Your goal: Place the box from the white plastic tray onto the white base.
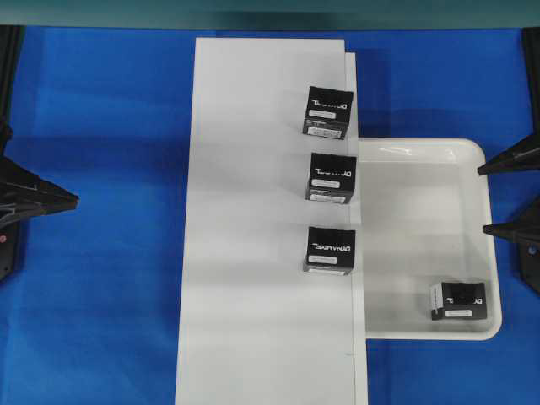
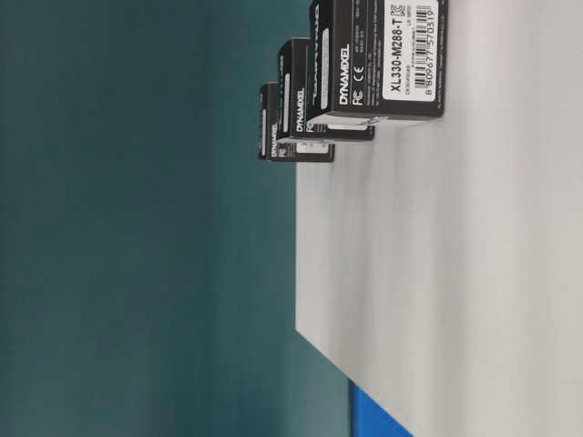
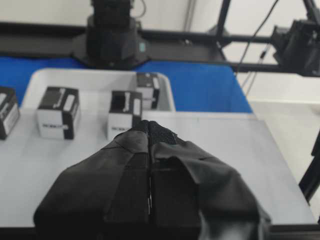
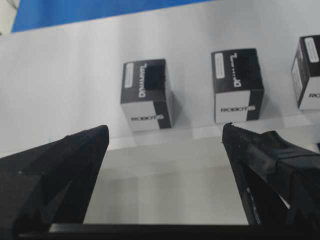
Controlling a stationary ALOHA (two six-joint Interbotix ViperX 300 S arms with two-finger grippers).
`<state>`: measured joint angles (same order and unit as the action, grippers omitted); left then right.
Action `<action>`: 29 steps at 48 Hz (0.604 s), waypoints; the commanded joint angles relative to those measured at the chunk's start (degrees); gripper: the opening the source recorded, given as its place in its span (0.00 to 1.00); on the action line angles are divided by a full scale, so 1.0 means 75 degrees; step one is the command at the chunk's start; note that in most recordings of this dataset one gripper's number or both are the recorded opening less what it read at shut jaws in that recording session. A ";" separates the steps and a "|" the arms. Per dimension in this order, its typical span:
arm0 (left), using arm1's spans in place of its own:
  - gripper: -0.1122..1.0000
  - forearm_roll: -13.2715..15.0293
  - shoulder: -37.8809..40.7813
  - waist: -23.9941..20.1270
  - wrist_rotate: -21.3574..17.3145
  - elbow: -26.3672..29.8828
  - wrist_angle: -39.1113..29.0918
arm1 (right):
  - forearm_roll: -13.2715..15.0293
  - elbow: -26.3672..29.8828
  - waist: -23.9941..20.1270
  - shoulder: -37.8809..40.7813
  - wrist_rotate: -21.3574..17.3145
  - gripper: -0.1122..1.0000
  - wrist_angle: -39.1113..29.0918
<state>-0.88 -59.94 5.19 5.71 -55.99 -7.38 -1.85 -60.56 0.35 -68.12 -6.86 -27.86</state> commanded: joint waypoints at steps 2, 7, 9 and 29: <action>0.03 -0.0023 0.0012 0.0012 0.0012 0.0105 0.0012 | 0.0000 0.0082 0.0012 -0.0035 0.0000 0.97 0.0035; 0.03 -0.0023 -0.0047 0.0012 -0.0012 0.0070 0.0000 | 0.0000 0.0082 0.0012 -0.0070 0.0000 0.97 0.0070; 0.03 -0.0023 -0.0047 0.0012 -0.0023 0.0059 0.0000 | 0.0000 0.0082 0.0012 -0.0070 0.0012 0.97 0.0082; 0.03 -0.0023 -0.0035 0.0012 0.0023 0.0059 -0.0281 | -0.0012 0.0059 0.0012 -0.0035 0.0023 0.97 0.0082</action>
<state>-0.88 -60.56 5.19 5.71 -56.25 -8.79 -1.85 -60.56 0.35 -68.82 -6.86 -27.86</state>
